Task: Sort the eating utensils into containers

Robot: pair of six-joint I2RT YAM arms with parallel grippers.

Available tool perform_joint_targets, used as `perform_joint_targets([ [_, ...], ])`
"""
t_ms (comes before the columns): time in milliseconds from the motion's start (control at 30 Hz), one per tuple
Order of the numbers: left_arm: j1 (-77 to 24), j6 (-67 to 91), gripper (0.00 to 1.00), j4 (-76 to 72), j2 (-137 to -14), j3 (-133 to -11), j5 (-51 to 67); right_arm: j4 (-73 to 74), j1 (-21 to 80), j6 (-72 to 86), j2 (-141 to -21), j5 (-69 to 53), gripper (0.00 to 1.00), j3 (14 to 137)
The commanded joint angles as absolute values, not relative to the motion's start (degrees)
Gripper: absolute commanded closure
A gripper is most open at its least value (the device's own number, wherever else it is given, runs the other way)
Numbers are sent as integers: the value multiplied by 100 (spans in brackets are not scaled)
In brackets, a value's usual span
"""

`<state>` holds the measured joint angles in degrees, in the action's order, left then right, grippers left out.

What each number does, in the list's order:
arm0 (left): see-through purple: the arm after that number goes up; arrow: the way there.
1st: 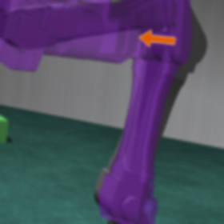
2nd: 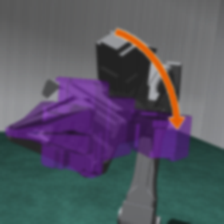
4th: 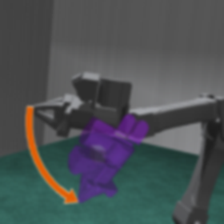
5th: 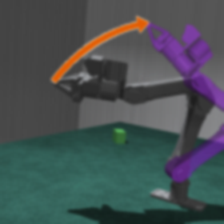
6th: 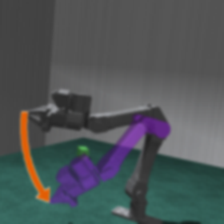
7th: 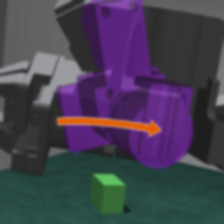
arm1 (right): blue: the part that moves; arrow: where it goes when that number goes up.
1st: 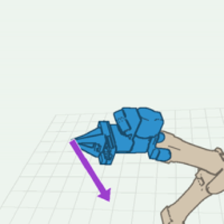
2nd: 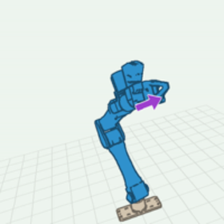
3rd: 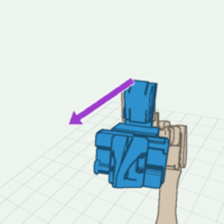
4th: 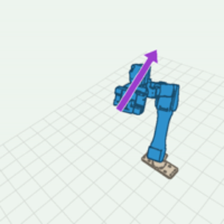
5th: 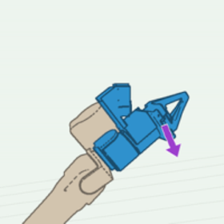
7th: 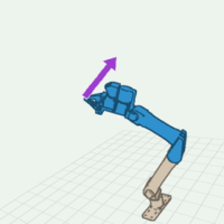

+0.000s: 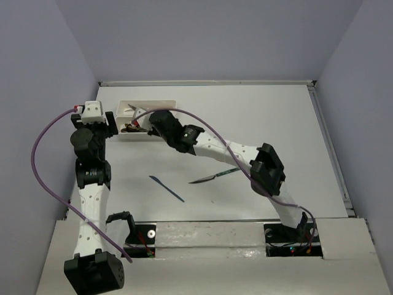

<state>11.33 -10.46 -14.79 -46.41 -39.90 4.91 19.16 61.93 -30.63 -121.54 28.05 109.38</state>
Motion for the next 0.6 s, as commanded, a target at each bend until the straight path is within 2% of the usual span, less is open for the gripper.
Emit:
perform_joint_targets([
  [0, 1213, -993, 22, -1854, -4570, -4254, 290, 1126, 5785, -5164, -13199, 2593, 100, 12459],
  [67, 1230, -993, 21, -1854, -4605, -4254, 290, 968, 5670, -5588, -13952, 2558, 100, 13450],
  [100, 1239, -993, 21, -1854, -4605, -4254, 299, 845, 5617, -5807, -13957, 2558, 100, 13708],
  [233, 1283, -984, 21, -1846, -4667, -4280, 343, -751, 5397, -7090, -14887, 2269, 100, 14114],
  [567, 1354, -1002, 21, -1732, -4799, -4342, 632, -1881, 5036, -6566, -15600, 651, 100, 14976],
])
